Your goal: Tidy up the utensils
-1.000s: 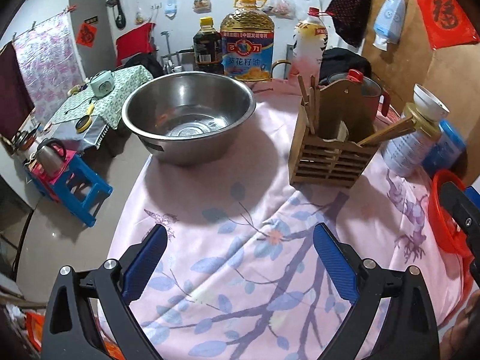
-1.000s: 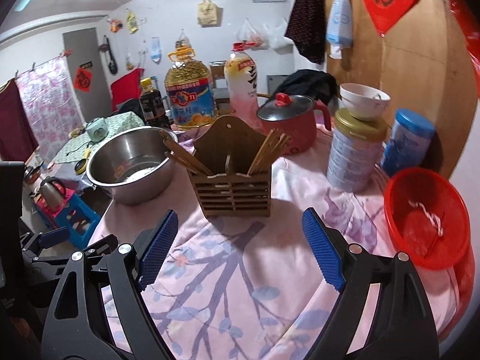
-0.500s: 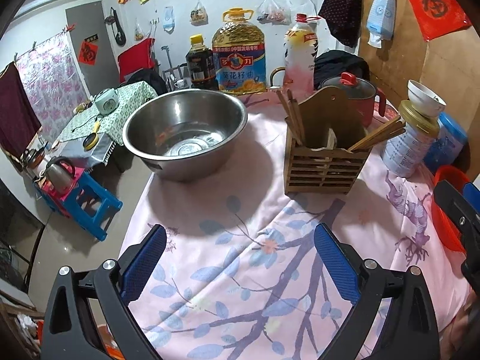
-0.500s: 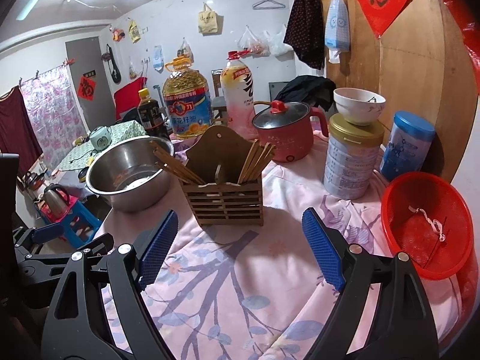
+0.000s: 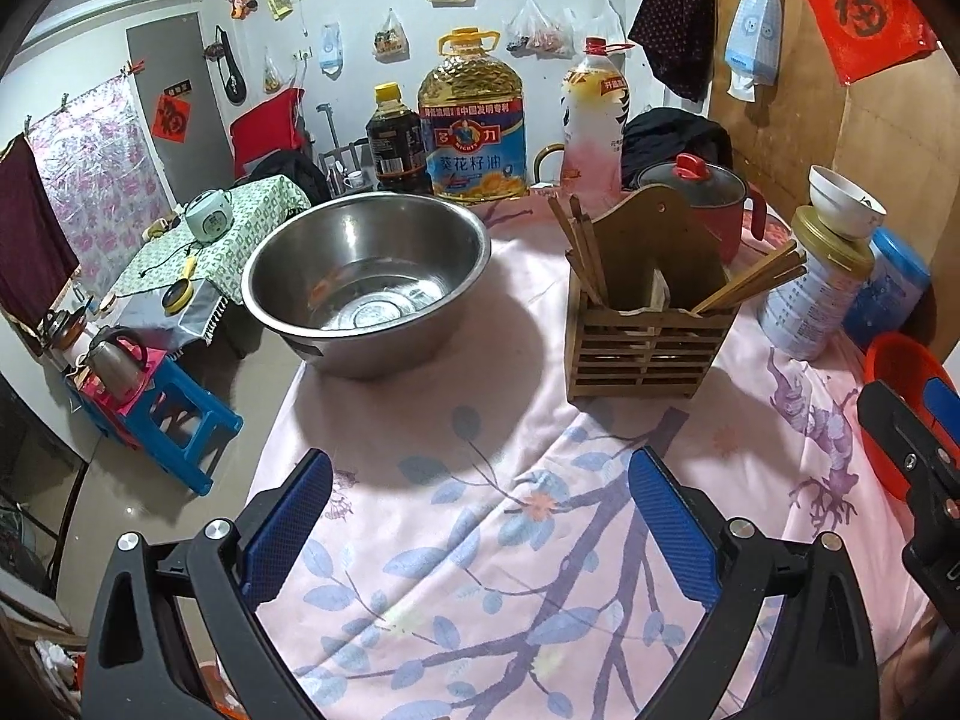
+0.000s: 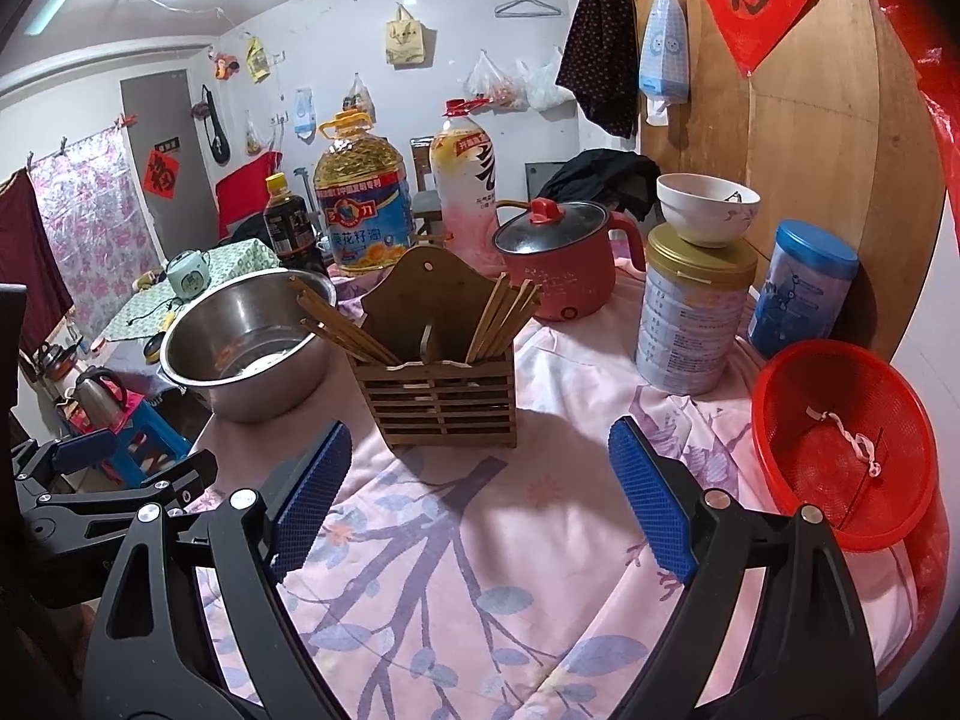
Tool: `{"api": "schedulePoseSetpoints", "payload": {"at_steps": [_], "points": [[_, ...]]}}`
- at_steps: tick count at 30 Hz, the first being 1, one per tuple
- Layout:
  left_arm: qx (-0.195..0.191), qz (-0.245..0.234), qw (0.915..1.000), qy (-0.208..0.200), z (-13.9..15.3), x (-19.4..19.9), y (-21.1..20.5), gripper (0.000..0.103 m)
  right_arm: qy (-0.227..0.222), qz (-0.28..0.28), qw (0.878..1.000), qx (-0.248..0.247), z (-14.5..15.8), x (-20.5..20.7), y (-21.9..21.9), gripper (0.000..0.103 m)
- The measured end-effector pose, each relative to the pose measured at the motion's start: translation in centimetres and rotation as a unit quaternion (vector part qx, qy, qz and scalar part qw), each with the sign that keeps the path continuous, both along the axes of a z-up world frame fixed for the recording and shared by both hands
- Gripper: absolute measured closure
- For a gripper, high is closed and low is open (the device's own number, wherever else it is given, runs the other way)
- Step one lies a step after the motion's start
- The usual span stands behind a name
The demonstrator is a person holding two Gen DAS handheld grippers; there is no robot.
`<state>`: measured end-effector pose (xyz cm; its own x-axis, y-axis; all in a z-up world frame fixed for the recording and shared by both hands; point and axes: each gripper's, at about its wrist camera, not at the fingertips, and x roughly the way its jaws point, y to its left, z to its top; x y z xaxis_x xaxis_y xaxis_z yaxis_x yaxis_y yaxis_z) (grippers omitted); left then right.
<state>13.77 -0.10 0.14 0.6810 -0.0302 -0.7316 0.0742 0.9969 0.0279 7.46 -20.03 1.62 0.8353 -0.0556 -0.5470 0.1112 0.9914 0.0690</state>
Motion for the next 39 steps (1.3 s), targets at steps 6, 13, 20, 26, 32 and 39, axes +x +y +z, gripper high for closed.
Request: {"api": "schedulePoseSetpoints", "payload": {"at_steps": [6,13,20,26,32,39], "points": [[-0.003,0.004,1.0000,-0.003,0.03,0.02,0.18,0.006,0.000,0.003,1.000,-0.003,0.04,0.17,0.27,0.018],[-0.010,0.001,0.9999,-0.001,0.02,0.14,0.40,0.006,0.000,0.008,1.000,-0.006,0.01,0.51,0.37,0.018],[-0.007,0.001,1.0000,0.001,-0.15,0.21,0.14,0.006,0.001,0.008,1.000,-0.007,-0.05,0.52,0.44,0.018],[-0.008,0.001,1.0000,0.003,-0.28,0.47,0.13,0.006,0.001,0.008,1.000,-0.008,-0.06,0.53,0.45,0.018],[-0.007,0.001,1.0000,0.006,-0.45,0.63,0.13,0.006,0.002,0.007,1.000,-0.007,-0.12,0.55,0.41,0.018],[-0.006,0.000,0.9999,0.008,-0.74,0.93,0.18,0.006,0.003,0.006,1.000,-0.007,-0.56,0.71,0.39,0.018]]}}
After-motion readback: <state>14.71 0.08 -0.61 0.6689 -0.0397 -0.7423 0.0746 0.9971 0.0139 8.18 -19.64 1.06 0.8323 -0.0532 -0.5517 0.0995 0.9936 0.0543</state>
